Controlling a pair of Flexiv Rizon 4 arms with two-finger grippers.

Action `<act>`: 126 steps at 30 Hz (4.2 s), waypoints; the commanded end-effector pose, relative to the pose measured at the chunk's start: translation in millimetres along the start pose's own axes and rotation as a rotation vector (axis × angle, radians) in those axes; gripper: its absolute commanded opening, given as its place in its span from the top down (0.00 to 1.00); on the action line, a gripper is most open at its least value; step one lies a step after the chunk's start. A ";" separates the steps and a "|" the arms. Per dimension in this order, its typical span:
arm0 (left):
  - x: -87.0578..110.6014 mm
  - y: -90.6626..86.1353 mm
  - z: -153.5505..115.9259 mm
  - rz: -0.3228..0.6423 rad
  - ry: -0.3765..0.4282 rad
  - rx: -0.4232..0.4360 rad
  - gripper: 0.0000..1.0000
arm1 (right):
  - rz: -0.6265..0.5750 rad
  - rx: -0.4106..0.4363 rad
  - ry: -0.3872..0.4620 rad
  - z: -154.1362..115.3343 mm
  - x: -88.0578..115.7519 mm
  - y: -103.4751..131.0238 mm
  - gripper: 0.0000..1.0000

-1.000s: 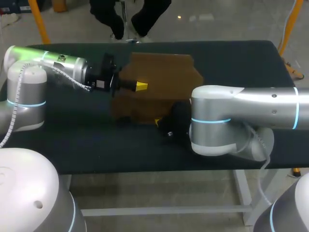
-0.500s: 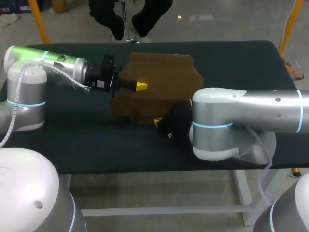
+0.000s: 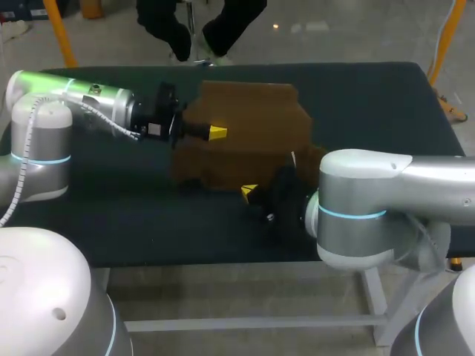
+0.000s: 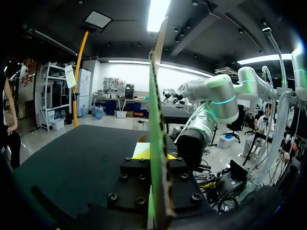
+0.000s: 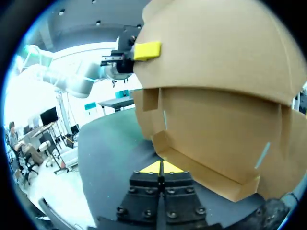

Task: Assemble the packaging by folding the flat box into shape, placing the metal phone stand inside, and closing the box properly

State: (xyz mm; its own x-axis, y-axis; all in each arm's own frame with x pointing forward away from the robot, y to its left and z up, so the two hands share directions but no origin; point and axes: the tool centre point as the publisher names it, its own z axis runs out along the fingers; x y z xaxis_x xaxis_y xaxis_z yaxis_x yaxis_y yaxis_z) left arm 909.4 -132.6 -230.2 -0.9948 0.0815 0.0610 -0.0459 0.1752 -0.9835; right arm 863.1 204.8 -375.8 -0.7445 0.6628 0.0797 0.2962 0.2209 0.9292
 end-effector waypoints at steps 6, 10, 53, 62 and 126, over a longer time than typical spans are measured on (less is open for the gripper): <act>-0.2 2.9 0.5 0.000 0.002 0.000 1.00 | -0.051 -0.026 0.063 -77.9 -2.8 7.7 1.00; -0.2 2.9 0.5 0.000 0.002 0.000 1.00 | -0.079 -0.028 0.096 -101.3 -3.2 11.0 1.00; -0.2 2.9 0.5 0.000 0.002 0.000 1.00 | -0.269 -0.017 0.209 -175.3 -135.3 -20.7 0.00; -0.2 2.9 0.5 0.000 0.002 0.000 1.00 | -0.281 -0.026 0.240 -139.7 -152.6 -14.6 0.00; -0.2 2.9 0.5 0.000 0.002 0.000 1.00 | -0.125 0.004 0.039 -64.5 -84.8 -29.8 0.64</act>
State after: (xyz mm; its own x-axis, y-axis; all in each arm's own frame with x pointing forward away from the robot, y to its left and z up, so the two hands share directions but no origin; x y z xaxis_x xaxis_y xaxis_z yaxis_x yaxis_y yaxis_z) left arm 909.0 -131.8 -230.1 -0.9948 0.0815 0.0611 -0.0460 0.1758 -0.9834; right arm 881.3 87.0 -384.2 -0.8178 0.5754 -0.0073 0.2040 0.3018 0.9313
